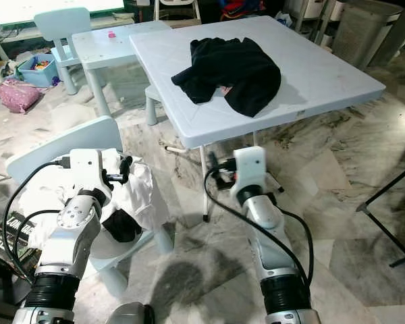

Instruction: Hang hanger

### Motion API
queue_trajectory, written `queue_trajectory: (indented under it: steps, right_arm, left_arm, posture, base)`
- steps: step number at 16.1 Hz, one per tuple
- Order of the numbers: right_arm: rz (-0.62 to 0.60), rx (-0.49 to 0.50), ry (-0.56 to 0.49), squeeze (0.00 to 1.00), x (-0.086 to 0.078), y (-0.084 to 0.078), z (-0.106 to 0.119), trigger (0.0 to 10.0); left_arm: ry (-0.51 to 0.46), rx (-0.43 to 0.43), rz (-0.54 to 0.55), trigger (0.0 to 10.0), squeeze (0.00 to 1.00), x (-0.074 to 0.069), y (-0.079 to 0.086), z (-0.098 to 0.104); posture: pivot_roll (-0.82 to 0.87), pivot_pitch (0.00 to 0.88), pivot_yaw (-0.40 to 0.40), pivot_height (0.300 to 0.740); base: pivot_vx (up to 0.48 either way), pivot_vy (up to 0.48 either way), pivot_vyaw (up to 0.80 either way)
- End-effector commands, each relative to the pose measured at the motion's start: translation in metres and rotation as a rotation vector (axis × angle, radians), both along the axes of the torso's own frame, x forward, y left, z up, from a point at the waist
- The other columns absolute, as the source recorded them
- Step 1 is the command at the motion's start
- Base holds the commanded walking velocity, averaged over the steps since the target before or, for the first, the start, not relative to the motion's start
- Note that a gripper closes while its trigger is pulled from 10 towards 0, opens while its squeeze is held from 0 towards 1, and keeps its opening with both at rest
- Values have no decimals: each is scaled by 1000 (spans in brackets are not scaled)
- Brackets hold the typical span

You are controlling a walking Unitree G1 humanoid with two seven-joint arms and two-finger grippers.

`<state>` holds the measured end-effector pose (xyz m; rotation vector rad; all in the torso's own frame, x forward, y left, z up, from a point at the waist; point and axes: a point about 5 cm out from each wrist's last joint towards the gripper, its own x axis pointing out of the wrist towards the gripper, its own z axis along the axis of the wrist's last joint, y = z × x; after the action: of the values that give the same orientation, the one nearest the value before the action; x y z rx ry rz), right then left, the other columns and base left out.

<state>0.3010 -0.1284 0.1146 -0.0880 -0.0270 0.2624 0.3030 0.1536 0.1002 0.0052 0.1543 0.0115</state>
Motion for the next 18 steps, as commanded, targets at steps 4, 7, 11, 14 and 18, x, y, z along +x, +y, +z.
queue_trajectory:
  steps: [4,7,11,14,18]
  right_arm:
    - [-51,-164,-252,0,14,-3,33,10000]
    - [-149,-173,-348,0,30,-24,55,10000]
    - [-75,-96,-268,0,44,-32,55,10000]
    - [13,-121,-248,0,30,-28,40,10000]
    - [66,-77,-173,0,13,-24,20,10000]
  left_arm:
    - [-48,-28,-18,10000,0,2,-5,9]
    - [-88,-35,-23,10000,0,2,-5,14]
    - [-94,-32,-1,10000,0,3,-3,16]
    - [-95,-37,18,10000,0,1,1,15]
    - [-55,-77,25,10000,0,-1,1,9]
  posture:
    - [-34,0,-19,740]
    - [-30,0,-19,740]
    - [-31,1,-19,740]
    - [-30,9,-25,740]
    - [-34,14,-23,740]
  base:
    - [0,0,0]
    - [0,0,0]
    - [0,0,0]
    - [0,0,675]
    - [0,0,800]
